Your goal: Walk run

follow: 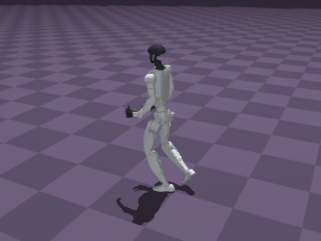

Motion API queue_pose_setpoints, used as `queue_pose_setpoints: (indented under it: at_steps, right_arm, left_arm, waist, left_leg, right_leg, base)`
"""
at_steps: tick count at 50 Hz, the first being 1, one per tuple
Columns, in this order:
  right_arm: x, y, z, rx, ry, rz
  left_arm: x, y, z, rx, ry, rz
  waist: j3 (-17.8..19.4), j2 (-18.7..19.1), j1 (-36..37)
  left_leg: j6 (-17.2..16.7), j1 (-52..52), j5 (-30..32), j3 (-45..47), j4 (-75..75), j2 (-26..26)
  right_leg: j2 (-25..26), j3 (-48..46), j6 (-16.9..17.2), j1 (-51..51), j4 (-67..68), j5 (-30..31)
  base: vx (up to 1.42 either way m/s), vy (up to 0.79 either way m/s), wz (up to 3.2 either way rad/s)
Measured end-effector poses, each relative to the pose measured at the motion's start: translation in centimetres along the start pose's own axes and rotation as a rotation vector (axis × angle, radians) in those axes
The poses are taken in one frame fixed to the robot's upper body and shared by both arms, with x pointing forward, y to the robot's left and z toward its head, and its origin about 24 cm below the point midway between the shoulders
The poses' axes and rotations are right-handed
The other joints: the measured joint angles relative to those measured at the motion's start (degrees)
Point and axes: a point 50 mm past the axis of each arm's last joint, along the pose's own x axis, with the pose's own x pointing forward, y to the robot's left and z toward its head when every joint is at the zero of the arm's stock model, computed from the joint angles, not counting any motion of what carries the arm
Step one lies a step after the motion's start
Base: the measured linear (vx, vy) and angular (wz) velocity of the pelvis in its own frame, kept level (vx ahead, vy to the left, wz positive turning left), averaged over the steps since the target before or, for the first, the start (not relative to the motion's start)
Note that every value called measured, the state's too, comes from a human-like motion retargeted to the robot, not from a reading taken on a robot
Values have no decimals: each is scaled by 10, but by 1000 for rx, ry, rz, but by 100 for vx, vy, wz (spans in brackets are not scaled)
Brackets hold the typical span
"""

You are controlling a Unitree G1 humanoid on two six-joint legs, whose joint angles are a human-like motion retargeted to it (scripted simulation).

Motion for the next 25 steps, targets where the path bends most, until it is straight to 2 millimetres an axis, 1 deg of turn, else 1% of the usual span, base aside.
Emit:
queue_pose_setpoints:
  at_steps: [2, 3, 5, 7, 8, 9, 10, 11, 12, 13, 14, 15, 17, 18, 20, 23, 25]
  right_arm:
    - [-11, -23, -13, -1, 34, -127]
    - [-18, -39, -17, -26, 34, -229]
    - [-36, -62, -25, -74, 48, -417]
    - [-54, -72, -32, -114, 61, -535]
    - [-59, -76, -33, -138, 57, -565]
    - [-62, -78, -33, -163, 46, -576]
    - [-63, -80, -33, -190, 32, -577]
    - [-61, -83, -32, -223, 11, -564]
    - [-58, -85, -31, -253, -5, -544]
    - [-56, -85, -32, -277, -16, -514]
    - [-57, -84, -38, -289, 15, -495]
    - [-61, -82, -46, -291, 68, -482]
    - [-51, -71, -49, -261, 125, -409]
    - [-42, -59, -46, -232, 132, -346]
    - [-23, -47, -31, -192, 88, -276]
    - [1, -48, -3, -215, -61, -268]
    - [16, -49, 18, -284, -187, -229]
  left_arm:
    - [23, 3, 30, 119, -128, -70]
    - [30, 6, 46, 182, -193, -91]
    - [39, 7, 71, 262, -295, -122]
    - [41, 5, 84, 268, -345, -143]
    - [41, 5, 89, 257, -359, -144]
    - [40, 7, 93, 249, -371, -137]
    - [39, 9, 97, 242, -381, -128]
    - [33, 16, 100, 257, -388, -112]
    - [26, 25, 101, 281, -385, -90]
    - [13, 36, 99, 325, -362, -58]
    - [3, 38, 89, 364, -314, -60]
    - [-8, 34, 75, 397, -256, -84]
    - [-18, 23, 45, 423, -117, -161]
    - [-26, 21, 30, 410, -45, -183]
    - [-45, 18, 7, 342, 52, -170]
    - [-66, 4, -11, 221, 121, -94]
    - [-75, -1, -16, 181, 136, -54]
  waist:
    - [3, -13, -28]
    - [5, -15, -43]
    - [9, -18, -73]
    - [14, -29, -106]
    - [17, -36, -117]
    - [21, -41, -127]
    - [25, -44, -136]
    - [23, -52, -139]
    - [18, -60, -142]
    - [7, -68, -143]
    - [5, -69, -134]
    - [8, -67, -119]
    - [-5, -91, -85]
    - [-3, -86, -83]
    - [1, -72, -71]
    - [12, -70, -13]
    - [25, -52, 34]
  left_leg:
    - [-16, 55, 40, -10, -61, -35]
    - [-23, 84, 70, -21, -95, -51]
    - [-37, 140, 137, -49, -149, -77]
    - [-53, 198, 206, -73, -182, -103]
    - [-59, 226, 239, -70, -192, -112]
    - [-67, 247, 269, -61, -192, -114]
    - [-76, 266, 297, -47, -185, -113]
    - [-100, 272, 319, -28, -157, -120]
    - [-120, 272, 337, -3, -121, -124]
    - [-131, 261, 351, 32, -69, -125]
    - [-127, 240, 337, 38, 8, -115]
    - [-117, 214, 308, 30, 99, -99]
    - [-118, 143, 264, 41, 185, -92]
    - [-120, 111, 251, 33, 205, -84]
    - [-108, 48, 223, 28, 205, -57]
    - [-68, -10, 186, 99, 95, -13]
    - [-64, -26, 171, 117, -29, -1]
  right_leg:
    - [-60, -34, -51, -71, -32, -63]
    - [-82, -62, -67, -95, -71, -82]
    - [-100, -88, -66, -130, -188, -91]
    - [-100, -68, -49, -146, -319, -58]
    - [-99, -45, -34, -148, -370, -36]
    - [-102, -25, -35, -151, -396, -21]
    - [-107, -6, -44, -154, -410, -11]
    - [-115, 1, -84, -156, -394, 16]
    - [-119, 7, -121, -165, -360, 14]
    - [-112, 10, -152, -186, -288, -49]
    - [-118, 30, -141, -186, -241, -85]
    - [-131, 57, -109, -175, -206, -109]
    - [-143, 67, -92, -142, -206, -148]
    - [-148, 35, -90, -118, -211, -154]
    - [-122, 12, -78, -73, -249, -141]
    - [-83, 6, -62, -1, -333, -100]
    - [-38, 18, -58, 52, -394, -69]
  base:
    - [137, -20, 86]
    - [134, -26, 122]
    - [125, -26, 132]
    - [129, -30, 101]
    - [131, -37, 48]
    - [126, -40, 25]
    - [108, -33, 9]
    - [106, -30, -7]
    - [126, -33, -27]
    - [156, -32, 3]
    - [176, -23, 51]
    - [157, -12, 64]
    - [116, -13, 19]
    - [91, -15, -10]
    - [90, -13, -29]
    - [91, -9, -97]
    - [64, 0, -170]
